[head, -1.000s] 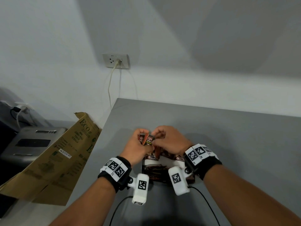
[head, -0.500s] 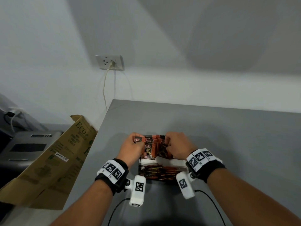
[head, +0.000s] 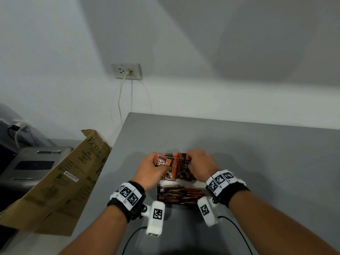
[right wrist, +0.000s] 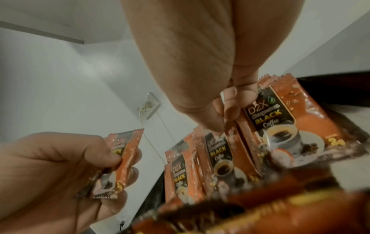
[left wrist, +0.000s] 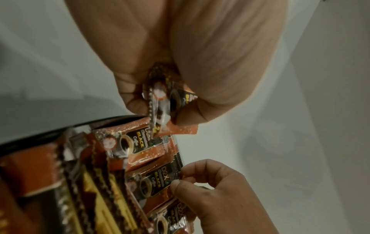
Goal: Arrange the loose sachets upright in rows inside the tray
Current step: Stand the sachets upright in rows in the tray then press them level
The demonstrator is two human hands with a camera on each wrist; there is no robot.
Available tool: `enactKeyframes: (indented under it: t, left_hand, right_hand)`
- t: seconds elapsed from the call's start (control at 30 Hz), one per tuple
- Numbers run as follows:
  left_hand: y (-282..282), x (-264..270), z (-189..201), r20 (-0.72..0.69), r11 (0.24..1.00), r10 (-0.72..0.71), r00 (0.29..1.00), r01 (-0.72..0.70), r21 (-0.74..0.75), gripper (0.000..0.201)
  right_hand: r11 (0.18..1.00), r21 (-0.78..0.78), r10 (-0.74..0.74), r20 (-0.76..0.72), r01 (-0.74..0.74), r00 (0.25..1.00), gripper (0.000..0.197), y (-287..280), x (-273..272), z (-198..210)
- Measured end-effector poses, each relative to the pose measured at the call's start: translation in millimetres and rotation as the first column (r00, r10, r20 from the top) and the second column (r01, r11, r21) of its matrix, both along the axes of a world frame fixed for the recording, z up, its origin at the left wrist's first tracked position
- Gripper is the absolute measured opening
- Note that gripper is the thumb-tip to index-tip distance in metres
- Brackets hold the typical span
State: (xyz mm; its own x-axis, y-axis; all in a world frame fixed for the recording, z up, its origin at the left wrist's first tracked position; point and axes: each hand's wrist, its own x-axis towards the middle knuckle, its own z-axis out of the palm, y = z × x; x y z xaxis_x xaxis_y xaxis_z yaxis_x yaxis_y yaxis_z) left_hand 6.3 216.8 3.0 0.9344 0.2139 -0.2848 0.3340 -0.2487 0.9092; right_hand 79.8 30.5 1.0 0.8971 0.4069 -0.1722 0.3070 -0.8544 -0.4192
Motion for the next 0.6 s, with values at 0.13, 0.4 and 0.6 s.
enactKeyframes:
  t: [0.13,0.4,0.6]
  left_hand:
    - [-5.2,2.0,2.1,0.002,0.999,-0.036,0.999,0.036,0.01,0.024]
    - [-26.4,9.0,6.6,0.045,0.992,-0.115,0.992,0.117,-0.048,0.031]
    - [-12.0,8.1,0.4,0.031,0.999,-0.026,0.999,0.026,0.023,0.019]
  right_hand:
    - [0.986,0.164,-0.029,-0.01,0.03,1.0,0.019,-6.9,-0.9,14.2]
    - [0.936,0.353,0.037,-0.091,-0.002,0.995,0.014,-8.9,-6.4,28.8]
    - [0.949,0.289,-0.098,-0.119,0.129,0.988,0.021,-40.7,10.6,25.9]
